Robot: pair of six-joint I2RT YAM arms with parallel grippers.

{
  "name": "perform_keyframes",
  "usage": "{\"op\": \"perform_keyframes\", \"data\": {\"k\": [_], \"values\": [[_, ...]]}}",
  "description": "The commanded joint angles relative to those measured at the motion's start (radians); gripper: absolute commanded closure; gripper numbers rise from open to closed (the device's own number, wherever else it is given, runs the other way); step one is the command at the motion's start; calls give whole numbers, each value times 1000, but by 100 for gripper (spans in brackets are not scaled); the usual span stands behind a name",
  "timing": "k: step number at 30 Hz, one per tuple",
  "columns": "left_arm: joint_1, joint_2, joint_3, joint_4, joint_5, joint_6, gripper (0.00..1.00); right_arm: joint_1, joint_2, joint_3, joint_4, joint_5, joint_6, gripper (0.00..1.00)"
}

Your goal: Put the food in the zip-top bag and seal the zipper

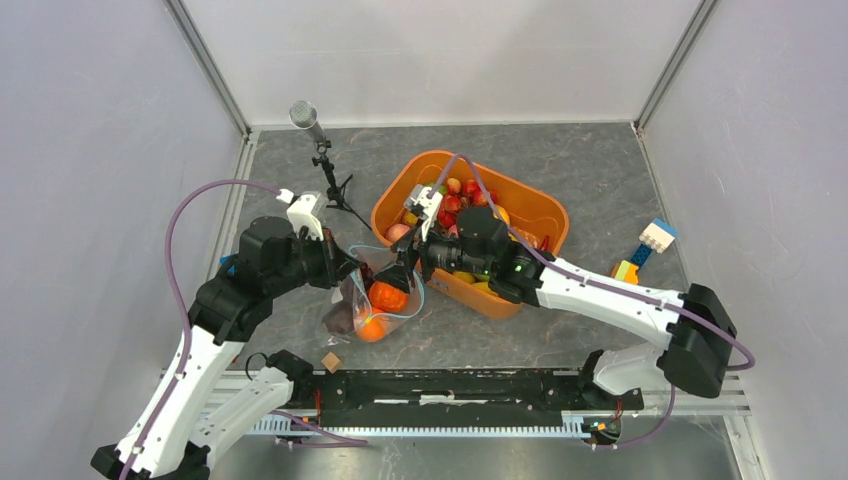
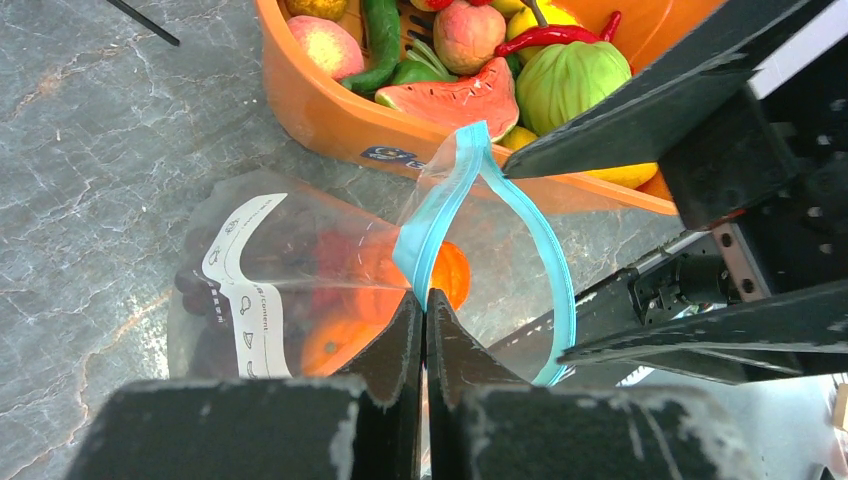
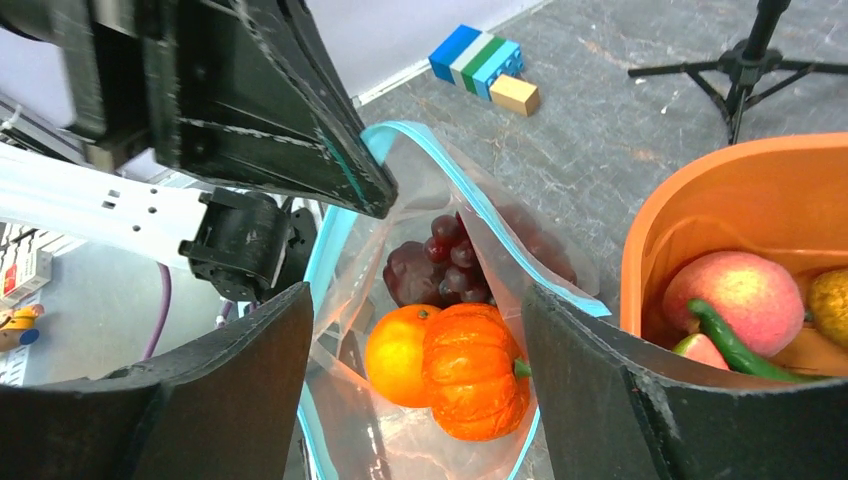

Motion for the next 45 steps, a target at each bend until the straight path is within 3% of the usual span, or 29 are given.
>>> {"op": "perform_keyframes", "data": {"k": [1, 6, 10, 14, 16, 20, 22, 28, 45], "values": [[3, -6, 37, 62, 15, -31, 98, 6, -69, -2, 36, 11, -30, 21], [3, -14, 27, 62, 10, -31, 98, 4, -138, -8, -50, 174, -76, 22], [3, -13, 24, 62, 13, -31, 98, 4, -200, -26, -163, 480, -97, 22], [3, -9, 29, 62, 13, -28, 98, -38, -220, -11, -383, 739, -101, 20], [3, -6, 33, 62, 14, -24, 98, -103, -224, -6, -480, 778, -104, 19], [3, -7, 30, 62, 13, -23, 98, -279, -243, -24, -589, 651, -173, 23], [3, -7, 26, 63, 12, -23, 98, -329, -260, -38, -617, 645, -198, 29], [3, -10, 24, 62, 17, -22, 98, -467, -246, -82, -640, 521, -274, 36], [3, -21, 12, 56, 19, -25, 98, -571, -57, -110, -643, 210, -398, 34]]}}
